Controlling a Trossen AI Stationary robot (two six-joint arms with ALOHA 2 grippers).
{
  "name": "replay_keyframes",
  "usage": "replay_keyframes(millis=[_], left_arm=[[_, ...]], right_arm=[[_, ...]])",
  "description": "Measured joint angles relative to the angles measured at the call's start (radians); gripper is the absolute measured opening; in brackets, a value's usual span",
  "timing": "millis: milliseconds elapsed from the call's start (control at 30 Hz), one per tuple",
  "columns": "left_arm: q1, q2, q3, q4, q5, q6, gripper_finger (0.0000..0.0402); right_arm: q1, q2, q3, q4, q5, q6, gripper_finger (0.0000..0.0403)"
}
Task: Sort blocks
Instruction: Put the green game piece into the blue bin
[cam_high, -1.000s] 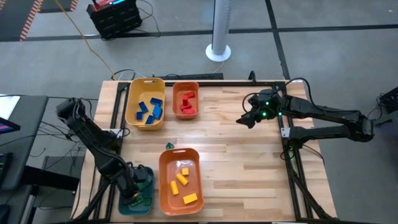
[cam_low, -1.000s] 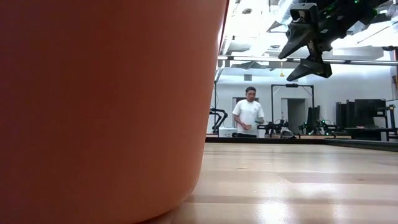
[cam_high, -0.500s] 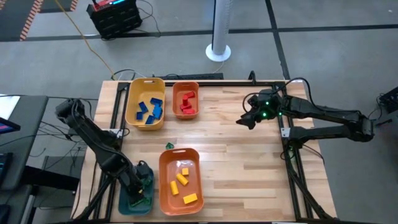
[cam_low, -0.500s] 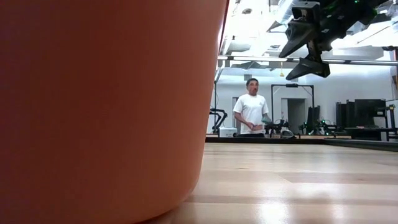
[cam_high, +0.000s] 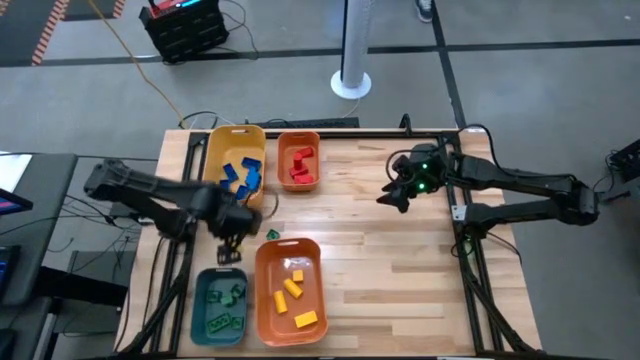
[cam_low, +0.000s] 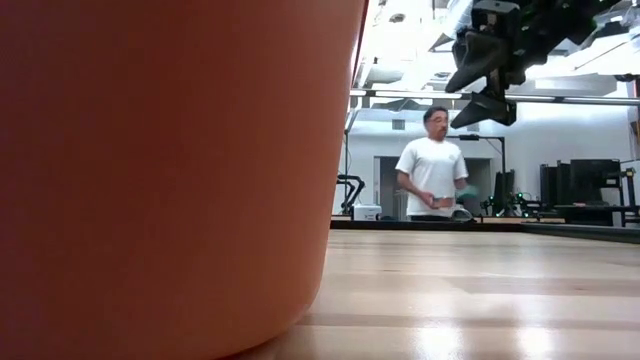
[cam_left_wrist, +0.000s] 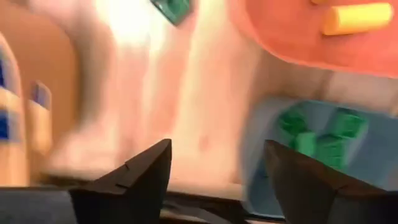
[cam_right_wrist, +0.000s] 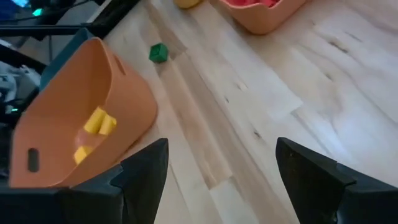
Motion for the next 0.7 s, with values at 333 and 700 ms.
replay_keyframes(millis=[333, 700], left_arm=[[0.270, 0.003, 0.004, 0.087, -0.184, 0.488, 0.0230], [0.415, 0.003, 0.052, 0.163, -0.085, 0.875, 0.0230]], right_arm=[[0.032, -0.070, -0.027, 0.097, 0.187, 0.037, 0.0306], [0.098, -0.062, -0.283, 0.317, 0.318, 0.402, 0.0306]])
